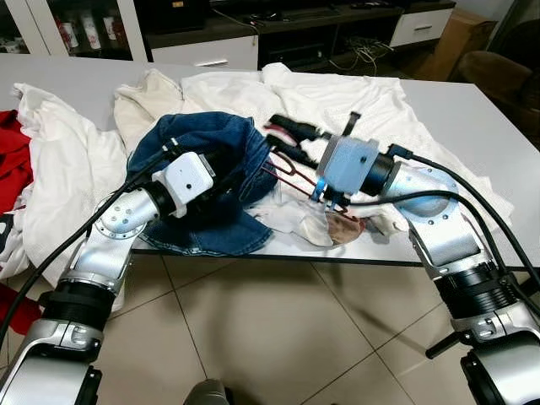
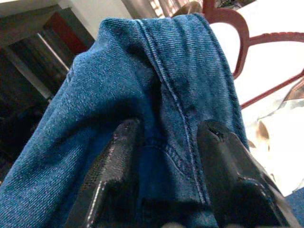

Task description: Hang hanger

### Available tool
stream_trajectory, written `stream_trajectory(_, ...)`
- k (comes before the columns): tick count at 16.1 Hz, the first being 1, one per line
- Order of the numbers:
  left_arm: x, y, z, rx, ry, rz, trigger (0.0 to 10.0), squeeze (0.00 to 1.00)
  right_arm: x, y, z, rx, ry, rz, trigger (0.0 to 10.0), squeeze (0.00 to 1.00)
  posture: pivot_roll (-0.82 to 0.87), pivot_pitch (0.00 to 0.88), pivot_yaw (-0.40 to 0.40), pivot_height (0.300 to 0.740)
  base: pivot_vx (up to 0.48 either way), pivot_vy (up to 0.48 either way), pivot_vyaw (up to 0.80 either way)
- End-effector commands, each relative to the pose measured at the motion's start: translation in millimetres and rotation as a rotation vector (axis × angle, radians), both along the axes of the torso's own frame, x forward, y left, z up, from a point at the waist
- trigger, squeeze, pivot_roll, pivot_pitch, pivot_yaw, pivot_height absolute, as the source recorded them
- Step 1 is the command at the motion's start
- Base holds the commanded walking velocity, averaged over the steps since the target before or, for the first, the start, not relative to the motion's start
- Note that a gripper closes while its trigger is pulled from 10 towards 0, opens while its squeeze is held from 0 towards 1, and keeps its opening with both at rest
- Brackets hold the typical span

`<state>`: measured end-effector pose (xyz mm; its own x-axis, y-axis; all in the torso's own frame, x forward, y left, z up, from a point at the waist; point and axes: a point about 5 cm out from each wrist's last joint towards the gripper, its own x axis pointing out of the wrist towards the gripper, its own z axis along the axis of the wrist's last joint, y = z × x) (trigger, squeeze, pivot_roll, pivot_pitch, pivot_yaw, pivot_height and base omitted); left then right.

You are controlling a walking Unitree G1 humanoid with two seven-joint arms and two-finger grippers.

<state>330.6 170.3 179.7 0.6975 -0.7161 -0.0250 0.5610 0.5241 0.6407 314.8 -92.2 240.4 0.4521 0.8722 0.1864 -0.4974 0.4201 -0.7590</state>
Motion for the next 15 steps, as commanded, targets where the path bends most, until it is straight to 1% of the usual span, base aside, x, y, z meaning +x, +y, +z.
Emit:
stream_trajectory(1,1.8,-5.7,3.0,0.004,-0.007,-0.011,10.0,0.0,-0.4,-4.4,5.4,0.043,0.002,-0.019,10.0,0.0,0.17,0.0,-0.026,0.74,0.0,0.0,0.0)
stream_trajectory(4,1.1,-6.3,1.1,-0.001,-0.004,-0.008,10.0,0.0,-1.9,-8.7,3.7,0.134,0.069,-0.049,10.0,0.0,0.16,0.0,-0.026,0.74,0.0,0.0,0.0)
stream_trajectory(6,1.3,-6.6,0.4,-0.002,-0.003,-0.007,10.0,0.0,-3.8,-8.8,4.1,0.189,0.118,-0.04,10.0,0.0,0.16,0.0,-0.025,0.74,0.0,0.0,0.0)
stream_trajectory(8,2.5,-7.7,1.2,-0.005,-0.006,-0.007,10.0,0.0,-3.6,-10.1,0.9,0.215,0.156,-0.056,10.0,0.0,0.16,0.0,-0.025,0.74,0.0,0.0,0.0)
stream_trajectory(9,2.6,-8.1,1.4,-0.005,-0.008,-0.007,10.0,0.0,-4.4,-10.8,-3.3,0.24,0.19,-0.063,10.0,0.0,0.15,0.0,-0.026,0.74,0.0,0.0,0.0)
stream_trajectory(11,2.5,-7.0,1.0,-0.005,-0.008,-0.002,10.0,0.0,-3.9,-15.8,-4.3,0.292,0.214,-0.099,10.0,0.0,0.15,0.0,-0.026,0.74,0.0,0.0,0.0)
stream_trajectory(13,2.4,-6.6,0.8,-0.004,-0.008,-0.001,10.0,0.0,-3.4,-19.5,-5.1,0.302,0.213,-0.129,10.0,0.0,0.15,0.0,-0.025,0.74,0.0,0.0,0.0)
stream_trajectory(15,2.8,-6.4,1.3,-0.004,-0.01,0.001,10.0,0.0,-5.5,-21.1,-10.7,0.301,0.223,-0.142,10.0,0.0,0.15,0.0,-0.024,0.74,0.0,0.0,0.0)
